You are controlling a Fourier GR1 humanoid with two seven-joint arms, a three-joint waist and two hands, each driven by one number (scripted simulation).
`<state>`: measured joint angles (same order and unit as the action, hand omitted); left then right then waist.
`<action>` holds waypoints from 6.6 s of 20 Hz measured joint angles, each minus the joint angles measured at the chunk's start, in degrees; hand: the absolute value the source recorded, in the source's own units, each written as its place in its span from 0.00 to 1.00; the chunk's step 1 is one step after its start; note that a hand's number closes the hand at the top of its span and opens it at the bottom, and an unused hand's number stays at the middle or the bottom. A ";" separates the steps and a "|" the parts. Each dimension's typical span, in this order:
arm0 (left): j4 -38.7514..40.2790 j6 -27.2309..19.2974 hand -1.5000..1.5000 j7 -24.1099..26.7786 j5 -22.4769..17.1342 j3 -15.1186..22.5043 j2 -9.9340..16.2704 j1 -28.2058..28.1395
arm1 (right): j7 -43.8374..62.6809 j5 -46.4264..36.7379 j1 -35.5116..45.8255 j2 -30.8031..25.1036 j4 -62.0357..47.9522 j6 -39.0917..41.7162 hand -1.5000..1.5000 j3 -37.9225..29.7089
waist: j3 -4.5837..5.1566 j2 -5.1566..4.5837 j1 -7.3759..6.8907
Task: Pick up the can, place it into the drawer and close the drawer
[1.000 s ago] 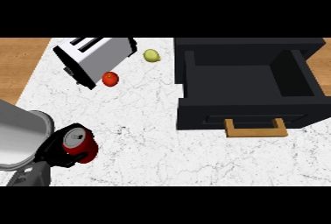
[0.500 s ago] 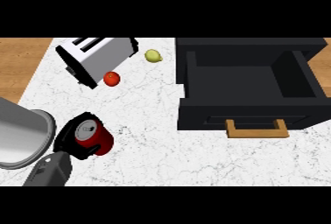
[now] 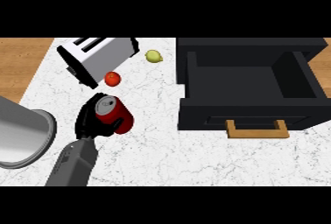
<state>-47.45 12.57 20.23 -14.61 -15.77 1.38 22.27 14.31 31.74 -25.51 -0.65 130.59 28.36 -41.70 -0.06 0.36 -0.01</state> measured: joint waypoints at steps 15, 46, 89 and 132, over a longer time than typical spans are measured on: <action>-28.64 -22.93 1.00 -20.19 -0.82 15.12 -1.33 4.24 | -0.50 1.86 -1.55 0.33 0.03 1.32 0.00 -0.80 | 0.04 -0.17 0.37; -7.26 -44.87 1.00 -27.48 -6.34 24.70 -1.38 42.81 | 0.31 -0.82 1.61 -0.58 -0.55 -1.63 0.00 2.48 | 0.04 -0.58 1.66; 21.16 -57.57 0.00 -13.03 -38.65 50.23 -1.37 58.29 | 4.55 -1.59 7.67 -2.41 0.53 -4.24 0.00 4.60 | -0.06 -1.52 5.39; 16.25 -58.04 0.00 -9.08 -42.69 49.12 1.82 57.85 | -17.03 -81.48 41.38 -5.72 -23.55 -16.40 0.00 40.26 | 0.07 -0.53 -1.26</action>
<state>-31.20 -45.47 11.16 -57.30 33.35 3.20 80.12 -2.71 -49.74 15.87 -6.37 107.04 11.96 -1.44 0.01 -0.17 -1.27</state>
